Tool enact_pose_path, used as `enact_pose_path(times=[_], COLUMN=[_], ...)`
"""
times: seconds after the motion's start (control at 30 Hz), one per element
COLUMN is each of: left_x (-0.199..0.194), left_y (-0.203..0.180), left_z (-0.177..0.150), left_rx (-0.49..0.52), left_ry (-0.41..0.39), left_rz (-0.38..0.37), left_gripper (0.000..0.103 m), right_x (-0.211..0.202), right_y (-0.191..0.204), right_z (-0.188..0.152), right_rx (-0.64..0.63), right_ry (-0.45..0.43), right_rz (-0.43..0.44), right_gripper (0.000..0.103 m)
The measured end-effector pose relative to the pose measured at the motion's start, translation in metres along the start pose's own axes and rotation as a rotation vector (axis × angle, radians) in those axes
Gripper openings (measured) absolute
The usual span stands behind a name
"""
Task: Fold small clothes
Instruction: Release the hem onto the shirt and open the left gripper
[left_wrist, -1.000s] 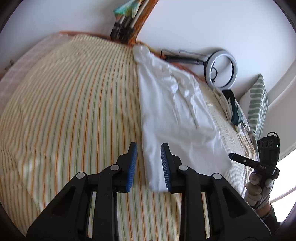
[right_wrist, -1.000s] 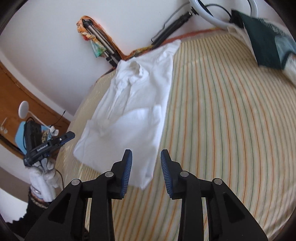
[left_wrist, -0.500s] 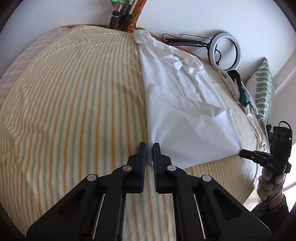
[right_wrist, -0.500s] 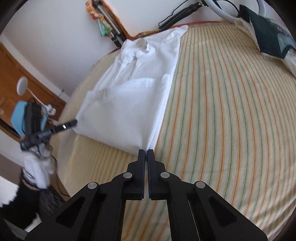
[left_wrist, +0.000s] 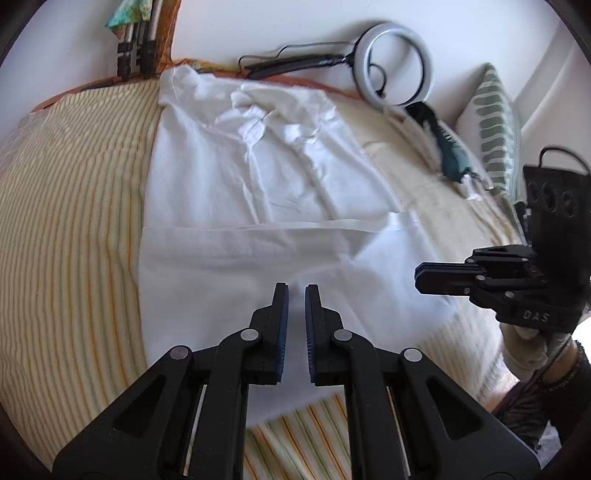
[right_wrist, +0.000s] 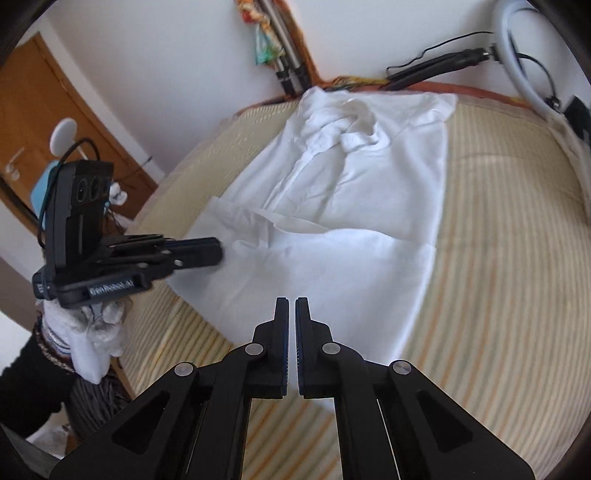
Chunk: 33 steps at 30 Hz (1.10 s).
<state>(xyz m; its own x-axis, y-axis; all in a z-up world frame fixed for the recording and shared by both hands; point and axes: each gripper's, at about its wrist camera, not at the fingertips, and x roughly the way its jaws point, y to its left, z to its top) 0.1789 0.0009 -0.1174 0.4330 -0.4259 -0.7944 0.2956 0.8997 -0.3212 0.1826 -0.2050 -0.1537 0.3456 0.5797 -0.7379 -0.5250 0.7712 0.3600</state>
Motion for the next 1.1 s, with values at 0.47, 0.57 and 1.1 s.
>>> enact_pose_path(times=[0.47, 0.57, 1.1], left_x=[-0.015, -0.005, 0.046], left_y=[0.056, 0.038, 0.038], left_z=[0.069, 0.083, 0.087], left_rx=[-0.046, 0.001, 0.006], left_ry=[-0.158, -0.174, -0.142], left_rz=[0.151, 0.122, 0.071], left_gripper=[0.006, 0.006, 0.006], right_x=[0.001, -0.005, 0.059], right_y=[-0.081, -0.115, -0.227], right_z=[0.08, 0.098, 0.186], right_rx=[0.092, 0.193, 0.478], right_ry=[-0.112, -0.164, -0.2], right_rz=[-0.054, -0.029, 0.013], right_gripper=[0.032, 0.032, 0.032])
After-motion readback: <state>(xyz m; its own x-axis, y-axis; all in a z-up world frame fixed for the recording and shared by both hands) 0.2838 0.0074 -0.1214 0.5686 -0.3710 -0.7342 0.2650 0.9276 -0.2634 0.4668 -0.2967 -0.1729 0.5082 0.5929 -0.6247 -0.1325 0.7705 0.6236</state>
